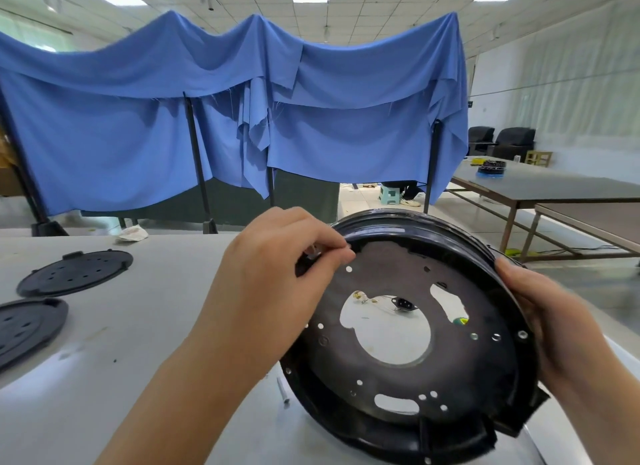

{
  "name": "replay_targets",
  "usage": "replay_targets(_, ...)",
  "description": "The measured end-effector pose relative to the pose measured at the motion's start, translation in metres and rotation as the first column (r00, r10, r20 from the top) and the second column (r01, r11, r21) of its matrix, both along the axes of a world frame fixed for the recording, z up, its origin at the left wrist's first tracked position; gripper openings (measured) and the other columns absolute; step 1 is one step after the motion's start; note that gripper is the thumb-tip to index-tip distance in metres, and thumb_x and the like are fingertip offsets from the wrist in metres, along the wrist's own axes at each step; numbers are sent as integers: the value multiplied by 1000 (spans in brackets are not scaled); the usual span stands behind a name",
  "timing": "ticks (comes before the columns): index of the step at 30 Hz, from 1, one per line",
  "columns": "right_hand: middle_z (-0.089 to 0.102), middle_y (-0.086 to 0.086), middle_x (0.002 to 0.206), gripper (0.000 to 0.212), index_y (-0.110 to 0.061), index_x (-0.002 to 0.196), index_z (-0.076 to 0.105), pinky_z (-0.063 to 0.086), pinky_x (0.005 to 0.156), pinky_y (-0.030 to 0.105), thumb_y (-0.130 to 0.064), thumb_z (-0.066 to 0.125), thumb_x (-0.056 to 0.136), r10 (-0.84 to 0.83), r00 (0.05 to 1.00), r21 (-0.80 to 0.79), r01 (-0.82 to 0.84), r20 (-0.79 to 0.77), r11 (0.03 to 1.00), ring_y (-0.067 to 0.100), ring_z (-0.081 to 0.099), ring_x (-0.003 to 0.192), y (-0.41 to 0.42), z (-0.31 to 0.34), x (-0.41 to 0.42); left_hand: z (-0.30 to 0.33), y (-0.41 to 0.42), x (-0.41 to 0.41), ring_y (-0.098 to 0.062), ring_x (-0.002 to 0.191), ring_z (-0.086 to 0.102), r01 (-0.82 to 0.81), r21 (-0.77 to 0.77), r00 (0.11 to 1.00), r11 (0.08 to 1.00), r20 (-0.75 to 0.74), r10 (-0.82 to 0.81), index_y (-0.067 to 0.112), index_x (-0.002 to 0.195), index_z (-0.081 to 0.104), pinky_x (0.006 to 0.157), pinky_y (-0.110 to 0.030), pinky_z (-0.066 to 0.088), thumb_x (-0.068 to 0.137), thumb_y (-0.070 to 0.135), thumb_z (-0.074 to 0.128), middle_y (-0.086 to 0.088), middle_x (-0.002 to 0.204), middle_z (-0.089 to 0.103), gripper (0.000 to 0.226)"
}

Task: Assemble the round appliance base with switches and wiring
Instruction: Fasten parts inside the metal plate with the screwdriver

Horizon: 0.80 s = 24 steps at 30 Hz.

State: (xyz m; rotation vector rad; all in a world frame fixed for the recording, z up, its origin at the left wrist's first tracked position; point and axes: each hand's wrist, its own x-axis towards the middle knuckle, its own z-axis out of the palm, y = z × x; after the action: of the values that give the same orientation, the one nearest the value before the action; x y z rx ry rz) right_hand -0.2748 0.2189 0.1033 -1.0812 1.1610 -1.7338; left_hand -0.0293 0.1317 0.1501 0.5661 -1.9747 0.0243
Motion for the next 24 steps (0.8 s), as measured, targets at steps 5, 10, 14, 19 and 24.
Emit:
replay_targets(5, 70, 11, 77, 34, -11, 88, 75, 55, 59, 25, -38, 68, 68, 15, 999, -18, -16, -30, 1000, 23, 66, 63, 4, 3, -1, 7, -1, 11, -8, 84, 61, 170, 255, 985, 952, -36, -166, 33, 79, 73, 71, -15, 47, 71, 44, 72, 17, 85, 65, 14)
replay_targets(10, 63, 14, 76, 63, -11, 86, 73, 51, 57, 23, -58, 84, 45, 5, 997, -16, -6, -83, 1000, 24, 59, 64, 4, 4, 1, 9, -4, 15, -8, 91, 65, 272, 340, 959, 900, -20, -283, 35, 86, 75, 75, -23, 51, 76, 28, 77, 15, 93, 68, 12)
replay_targets(14, 65, 7, 67, 64, -11, 81, 73, 49, 53, 20, -59, 86, 41, 5, 998, -37, -7, -70, 999, 20, 59, 55, 4, 3, 0, 7, -11, 18, -3, 108, 61, 301, 423, 943, 855, 0, -332, 37, 90, 74, 88, -24, 50, 78, 33, 75, 19, 105, 67, 12)
replay_targets(19, 64, 9, 65, 54, -8, 79, 71, 49, 50, 18, -53, 83, 51, 6, 992, -80, -16, -129, 997, 20, 59, 51, 5, 4, -4, 6, -15, 22, -3, 113, 59, 265, 407, 956, 874, 6, -293, 40, 93, 73, 96, -30, 46, 71, 46, 74, 20, 112, 65, 23)
replay_targets(24, 66, 13, 69, 47, 4, 84, 61, 50, 52, 17, -37, 71, 62, 47, 974, -120, -75, -223, 990, 21, 62, 54, 7, 11, -12, -4, -16, 34, 8, 121, 48, 161, 371, 973, 914, 97, -211, 48, 124, 53, 94, -21, 42, 62, 53, 75, 30, 125, 55, 66)
